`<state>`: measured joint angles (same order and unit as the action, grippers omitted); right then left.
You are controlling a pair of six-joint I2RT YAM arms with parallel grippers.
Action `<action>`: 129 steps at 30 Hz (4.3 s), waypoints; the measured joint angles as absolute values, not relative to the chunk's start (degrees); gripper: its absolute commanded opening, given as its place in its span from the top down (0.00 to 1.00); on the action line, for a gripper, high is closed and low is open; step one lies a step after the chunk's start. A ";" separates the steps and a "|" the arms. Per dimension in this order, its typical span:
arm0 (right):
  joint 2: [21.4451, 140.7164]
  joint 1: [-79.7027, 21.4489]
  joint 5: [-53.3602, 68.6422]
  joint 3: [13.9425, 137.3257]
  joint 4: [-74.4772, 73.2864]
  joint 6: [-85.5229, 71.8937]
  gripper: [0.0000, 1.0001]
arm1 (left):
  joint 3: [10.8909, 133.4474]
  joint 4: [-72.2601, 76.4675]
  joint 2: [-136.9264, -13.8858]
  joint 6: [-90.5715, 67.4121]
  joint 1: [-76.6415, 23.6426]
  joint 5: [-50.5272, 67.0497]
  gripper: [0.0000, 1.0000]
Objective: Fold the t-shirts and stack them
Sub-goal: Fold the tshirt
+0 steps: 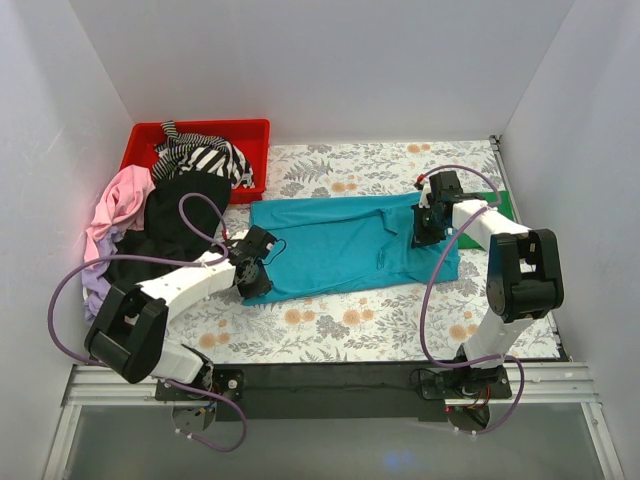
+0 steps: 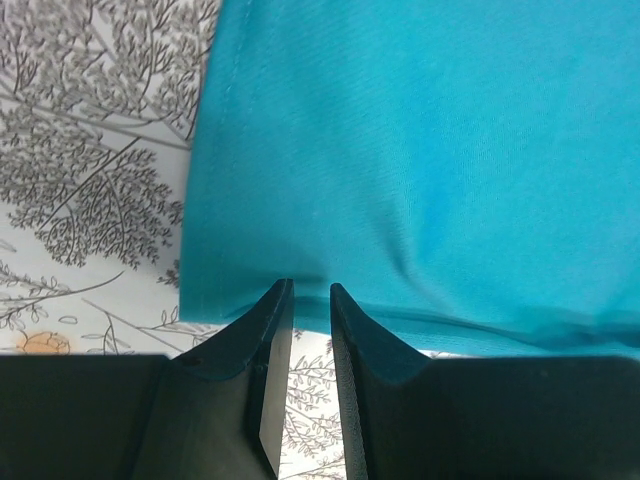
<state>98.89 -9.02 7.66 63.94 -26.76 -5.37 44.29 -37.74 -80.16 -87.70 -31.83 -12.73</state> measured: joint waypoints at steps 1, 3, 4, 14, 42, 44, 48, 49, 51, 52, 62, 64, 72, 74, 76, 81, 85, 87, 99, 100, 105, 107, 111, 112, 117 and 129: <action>98.89 -9.02 7.77 63.94 -26.74 -5.34 0.99 | 43.99 -38.11 -80.12 -88.27 -31.83 -12.71 0.80; 98.89 -9.02 8.01 63.94 -26.74 -5.34 0.99 | 43.40 -38.87 -79.64 -89.25 -31.83 -12.67 0.80; 98.87 -9.02 8.16 63.94 -26.74 -5.37 0.99 | 43.05 -39.16 -79.18 -89.89 -31.83 -12.71 0.80; 98.85 -9.02 9.85 63.92 -26.39 -5.34 0.99 | 42.48 -44.97 -73.03 -96.88 -31.83 -16.32 0.79; 98.83 -9.02 12.78 63.83 -25.08 -5.41 0.99 | 44.25 -45.71 -80.29 -98.94 -31.83 -16.84 0.56; 98.72 -9.02 12.80 63.75 -25.06 -5.48 0.99 | 44.42 -45.23 -81.47 -98.94 -31.83 -16.67 0.61; 97.08 -9.02 12.78 62.61 -24.97 -5.76 0.99 | 44.42 -44.93 -82.43 -98.76 -31.83 -16.47 0.89; 96.66 -9.02 12.75 62.46 -24.95 -5.78 0.99 | 44.42 -44.77 -82.43 -98.91 -31.83 -16.45 1.00; 95.55 -9.02 12.69 62.43 -25.04 -5.82 0.99 | 44.42 -44.53 -82.48 -98.65 -31.83 -16.29 1.00; 94.94 -9.02 12.53 62.43 -25.04 -5.85 0.99 | 44.42 -44.42 -82.48 -98.50 -31.83 -16.25 1.00; 86.85 -9.02 7.97 60.84 -25.50 -7.92 0.99 | 46.52 -46.15 -80.97 -96.20 -31.83 -16.34 1.00; 84.77 -9.02 5.85 59.66 -25.61 -8.80 0.99 | 48.66 -46.98 -80.09 -95.24 -31.83 -16.60 1.00; 76.90 -9.02 -2.52 55.55 -28.27 -12.80 0.99 | 53.54 -48.21 -78.81 -91.22 -31.83 -18.87 1.00; 75.24 -9.02 -4.05 54.89 -29.19 -13.45 0.99 | 53.69 -49.10 -79.11 -90.61 -31.79 -19.59 1.00; 73.73 -9.02 -6.04 54.50 -30.26 -14.13 0.99 | 54.02 -50.02 -79.85 -89.95 -31.38 -20.45 1.00; 71.29 -8.93 -9.93 54.43 -31.68 -15.49 0.99 | 54.43 -51.05 -81.17 -88.75 -29.36 -21.78 1.00; 71.05 -8.51 -11.07 54.39 -31.99 -16.14 0.99 | 54.50 -50.43 -81.28 -87.37 -26.94 -21.85 1.00; 71.44 -8.45 -11.25 54.39 -32.10 -16.25 0.99 | 54.76 -49.78 -81.54 -86.43 -26.13 -21.85 1.00; 76.40 -7.84 -11.42 54.39 -31.33 -16.08 0.99 | 60.82 -44.51 -92.25 -79.40 -23.55 -21.74 1.00; 76.71 -7.84 -11.42 54.39 -31.20 -16.08 0.99 | 61.47 -44.29 -93.58 -78.89 -23.44 -21.71 1.00; 78.13 -7.79 -11.42 54.39 -30.44 -15.94 0.99 | 63.48 -43.72 -97.17 -77.17 -23.03 -21.80 1.00; 78.91 -7.73 -11.44 54.41 -29.91 -15.79 0.99 | 64.93 -43.64 -98.15 -76.31 -22.61 -21.80 0.96; 80.62 -7.53 -11.66 54.54 -29.43 -15.20 0.99 | 68.38 -43.24 -99.35 -74.78 -21.65 -21.78 0.84; 80.79 -7.49 -11.73 54.59 -29.36 -15.03 0.99 | 68.97 -43.03 -99.35 -74.35 -21.47 -21.74 0.82; 81.47 -7.05 -12.43 54.68 -28.23 -14.57 0.99 | 70.72 -42.87 -99.94 -73.06 -20.71 -21.61 0.70; 85.17 -6.59 -11.40 56.05 -24.67 -13.37 0.76 | 71.33 -43.03 -102.00 -72.77 -20.36 -20.84 0.70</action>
<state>85.17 -6.59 -11.40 56.05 -24.67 -13.37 71.33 -43.03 -102.00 -72.77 -20.36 -20.84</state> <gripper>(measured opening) 0.214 0.306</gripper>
